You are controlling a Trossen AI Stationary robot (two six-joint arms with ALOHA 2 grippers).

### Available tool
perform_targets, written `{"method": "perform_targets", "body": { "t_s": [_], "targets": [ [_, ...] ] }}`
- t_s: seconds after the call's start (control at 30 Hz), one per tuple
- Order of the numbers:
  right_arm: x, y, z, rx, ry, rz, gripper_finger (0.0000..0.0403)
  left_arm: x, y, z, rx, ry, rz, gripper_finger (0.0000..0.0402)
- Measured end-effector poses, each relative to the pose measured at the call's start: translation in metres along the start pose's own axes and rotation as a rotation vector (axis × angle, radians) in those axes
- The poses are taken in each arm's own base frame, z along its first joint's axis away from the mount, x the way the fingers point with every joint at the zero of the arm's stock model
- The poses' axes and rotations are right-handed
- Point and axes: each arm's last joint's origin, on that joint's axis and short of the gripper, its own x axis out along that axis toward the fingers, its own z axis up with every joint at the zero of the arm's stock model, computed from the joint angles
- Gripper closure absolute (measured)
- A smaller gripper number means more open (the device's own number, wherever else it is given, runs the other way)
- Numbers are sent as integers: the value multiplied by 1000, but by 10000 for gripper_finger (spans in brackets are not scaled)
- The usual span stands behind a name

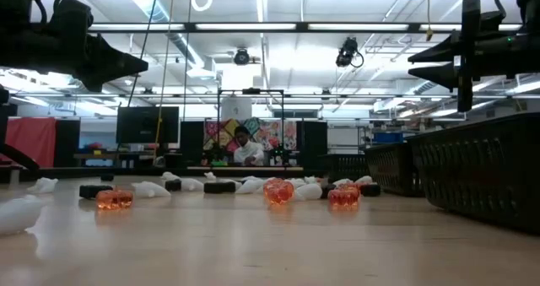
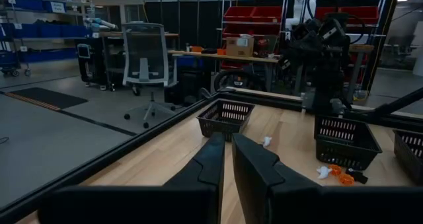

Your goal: Sort Halloween decoration

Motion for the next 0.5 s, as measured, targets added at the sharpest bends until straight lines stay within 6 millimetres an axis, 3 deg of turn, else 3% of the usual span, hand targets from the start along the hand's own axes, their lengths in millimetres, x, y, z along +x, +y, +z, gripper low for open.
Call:
{"method": "perform_targets", "body": {
  "t_s": [0.37, 0.5],
  "targets": [
    [0, 0, 0, 0, 0, 0, 286, 0, 0, 1, -12, -11, 0, 361],
    [0, 0, 0, 0, 0, 0, 286, 0, 0, 9, -134, -87, -5, 361]
  ]
}}
